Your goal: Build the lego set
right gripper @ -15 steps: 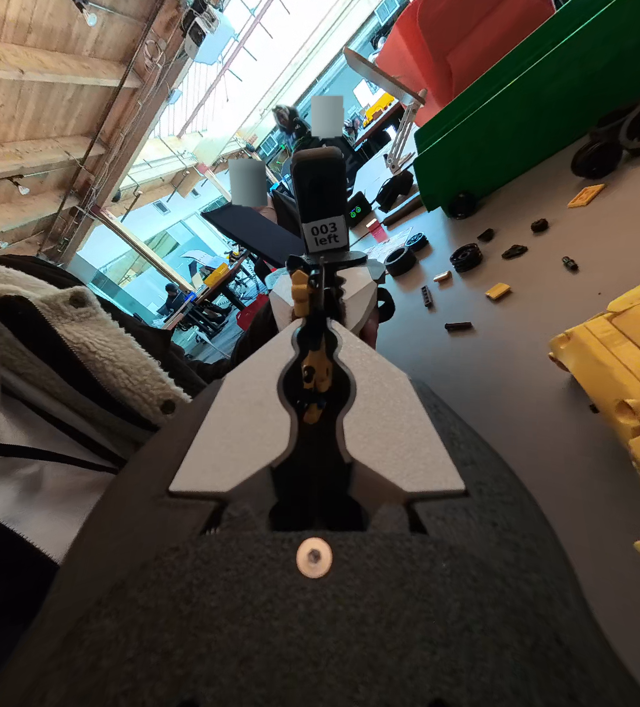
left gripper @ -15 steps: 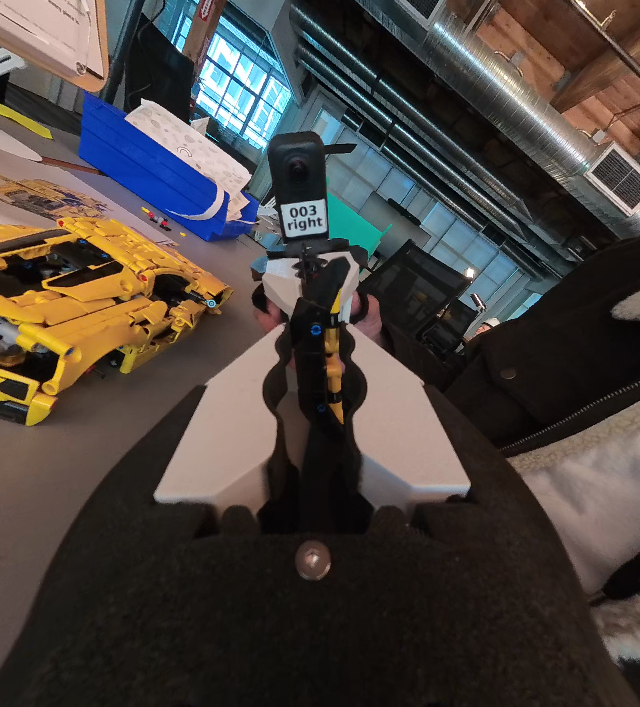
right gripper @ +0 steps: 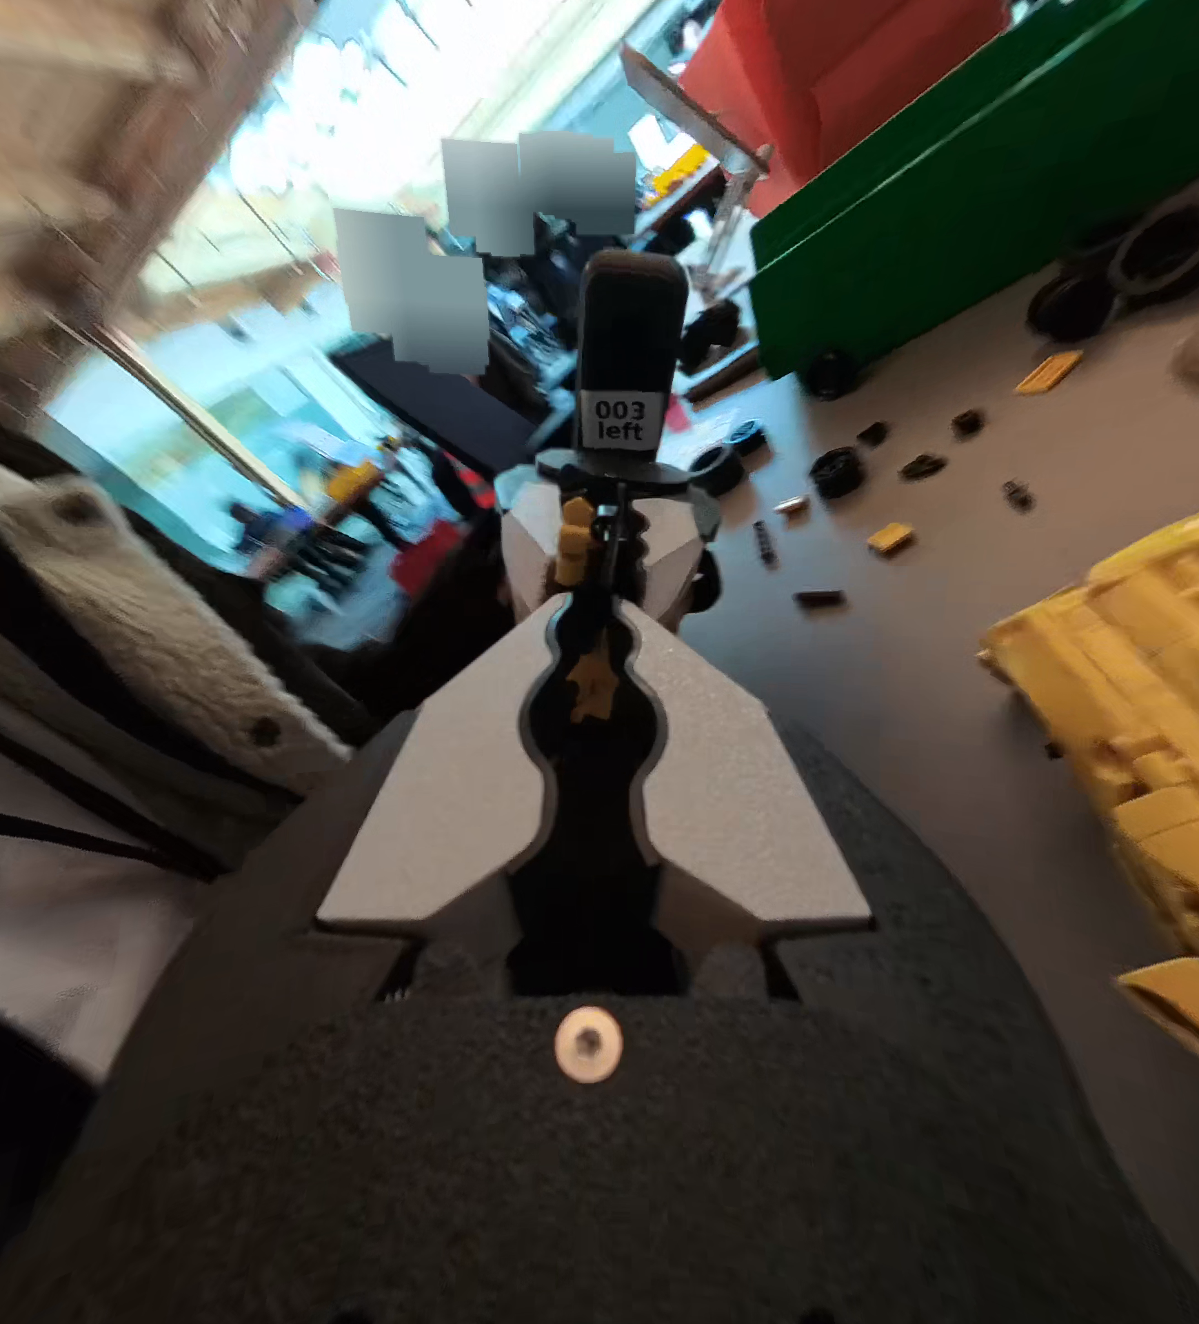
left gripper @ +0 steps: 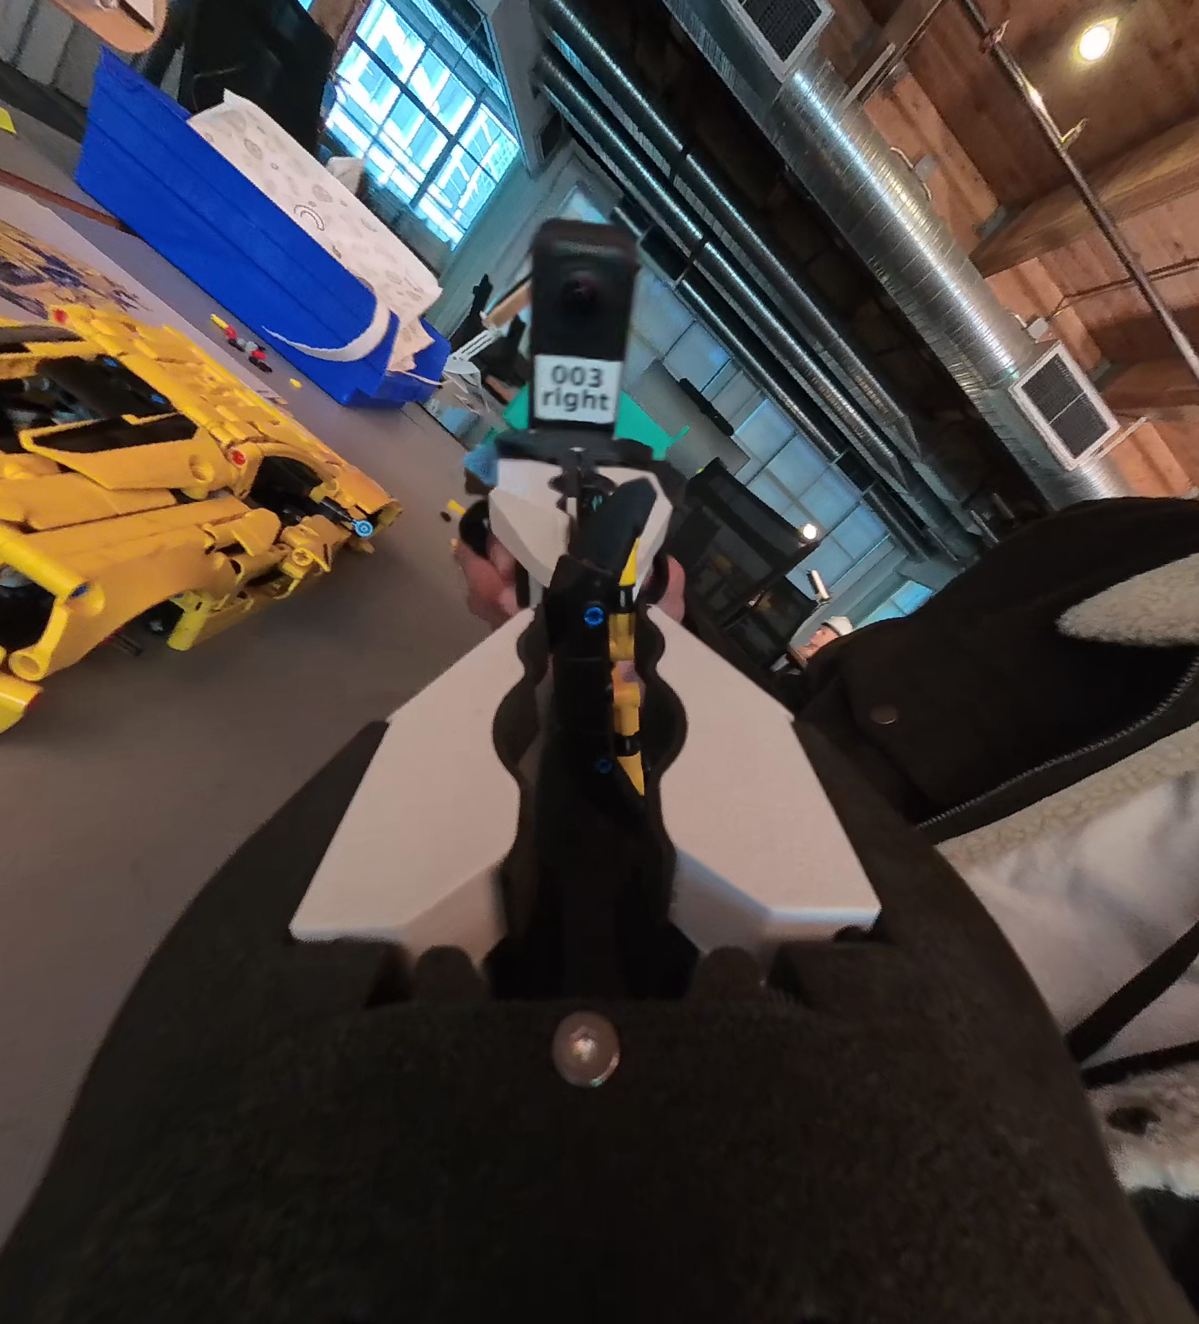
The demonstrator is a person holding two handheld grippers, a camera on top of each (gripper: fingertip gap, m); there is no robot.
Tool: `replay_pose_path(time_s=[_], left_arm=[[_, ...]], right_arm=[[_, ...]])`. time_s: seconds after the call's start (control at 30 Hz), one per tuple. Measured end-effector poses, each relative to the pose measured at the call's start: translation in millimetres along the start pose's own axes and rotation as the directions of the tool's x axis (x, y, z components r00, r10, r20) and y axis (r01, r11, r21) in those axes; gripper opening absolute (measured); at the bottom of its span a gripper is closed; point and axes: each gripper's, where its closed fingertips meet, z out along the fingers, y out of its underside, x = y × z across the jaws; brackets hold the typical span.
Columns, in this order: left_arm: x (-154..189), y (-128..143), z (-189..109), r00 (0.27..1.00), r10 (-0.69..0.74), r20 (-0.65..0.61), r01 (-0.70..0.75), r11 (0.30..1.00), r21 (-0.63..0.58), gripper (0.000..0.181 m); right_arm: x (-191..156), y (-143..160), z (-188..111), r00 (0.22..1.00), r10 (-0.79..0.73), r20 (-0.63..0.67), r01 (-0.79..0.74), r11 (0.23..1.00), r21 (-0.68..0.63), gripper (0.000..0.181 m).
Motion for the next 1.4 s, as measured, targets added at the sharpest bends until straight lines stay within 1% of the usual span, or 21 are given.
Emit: replay_pose_path(time_s=[0.03,0.07,0.1,0.17,0.2,0.23,0.3,0.37,0.4,0.47,0.5,0.57,0.63,0.67,0.7,0.73,0.8,0.83,0.93,1.03,1.4], left_arm=[[0.7,-0.4,-0.5,1.0,-0.014,-0.013,0.014,1.0,0.003,0.023],[1.0,-0.6,-0.6,1.0,-0.014,-0.015,0.014,1.0,0.005,0.023],[1.0,-0.3,-0.2,1.0,-0.003,-0.008,0.003,1.0,0.002,0.023],[1.0,0.5,1.1,0.999,0.03,0.012,-0.03,1.0,-0.003,0.023],[0.9,0.6,1.3,0.999,0.037,0.015,-0.037,0.999,-0.005,0.023],[2.0,0.5,1.1,0.999,0.038,0.009,-0.038,0.999,-0.004,0.023],[2.4,-0.3,0.8,0.999,0.046,0.011,-0.046,0.999,0.0,0.023],[0.6,-1.2,0.4,0.999,0.044,0.021,-0.045,0.999,0.004,0.023],[-0.8,-1.0,0.0,0.999,0.039,0.026,-0.039,0.999,0.002,0.023],[-0.9,-0.6,0.1,1.0,0.023,0.016,-0.023,1.0,0.0,0.023],[1.6,-0.7,0.1,1.0,0.029,0.003,-0.029,1.0,0.001,0.023],[1.4,0.4,0.7,0.999,0.033,0.008,-0.033,0.999,-0.006,0.023],[0.8,-1.2,-1.3,1.0,0.021,0.005,-0.021,1.0,0.005,0.023],[3.1,-7.4,-6.7,1.0,0.0,-0.023,0.001,0.999,0.048,0.023],[4.7,-15.8,-14.6,0.998,-0.037,-0.058,0.043,0.994,0.101,0.023],[3.0,-20.0,-18.7,0.997,-0.051,-0.06,0.058,0.99,0.127,0.022],[4.2,-11.0,-8.5,0.999,-0.012,-0.042,0.015,0.997,0.07,0.023],[3.7,-7.0,-4.3,0.999,-0.006,-0.037,0.008,0.999,0.045,0.023],[7.0,-9.7,-6.5,0.998,-0.018,-0.064,0.022,0.998,0.063,0.023],[8.6,-1.7,-0.3,0.998,-0.006,-0.065,0.007,1.0,0.013,0.023],[5.9,-3.6,-1.8,0.998,-0.028,-0.06,0.029,0.999,0.025,0.023]], right_arm=[[0.1,0.0,0.5,0.993,-0.1,-0.056,0.099,0.995,-0.023,0.007],[0.1,-0.3,0.5,0.982,-0.165,-0.092,0.162,0.986,-0.042,0.008],[0.3,0.1,0.2,0.983,-0.157,-0.091,0.154,0.987,-0.043,0.008],[-1.4,0.2,-1.4,0.998,0.063,0.025,-0.063,0.998,-0.001,0.007],[-1.3,0.7,-1.9,0.982,0.172,0.078,-0.174,0.985,0.011,0.007],[-2.7,0.6,-2.0,0.964,0.237,0.117,-0.241,0.97,0.017,0.007],[-3.6,0.0,-1.9,0.94,0.309,0.145,-0.315,0.949,0.018,0.007],[-1.2,-0.7,-1.9,0.957,0.27,0.108,-0.275,0.961,0.031,0.007],[-0.2,-0.2,-1.5,0.971,0.226,0.076,-0.229,0.973,0.029,0.007],[2.1,0.8,-1.9,0.996,0.078,-0.032,-0.078,0.997,0.002,0.008],[-1.4,0.0,-1.8,0.998,0.058,-0.03,-0.058,0.998,-0.009,0.007],[-1.4,1.2,-2.6,0.996,0.087,-0.005,-0.087,0.996,-0.006,0.007],[-0.5,1.2,-4.8,0.971,0.225,0.08,-0.228,0.973,0.024,0.007],[4.1,-3.0,-11.0,0.973,0.22,0.07,-0.224,0.972,0.066,0.007],[9.1,-6.7,-20.0,0.989,0.149,0.003,-0.149,0.985,0.087,0.007],[5.5,-13.2,-27.0,0.996,0.08,-0.027,-0.077,0.992,0.097,0.007],[-0.6,-15.3,-27.4,0.999,0.029,-0.036,-0.026,0.998,0.063,0.007],[-0.8,-13.2,-24.8,0.999,0.034,-0.028,-0.032,0.998,0.055,0.007],[0.2,-2.8,-16.1,0.997,0.073,0.0,-0.073,0.997,0.025,0.008],[-0.7,-1.9,-8.7,0.997,0.07,0.009,-0.071,0.997,0.013,0.007],[-0.7,-0.6,-6.0,0.994,0.098,0.039,-0.099,0.995,0.029,0.007]])
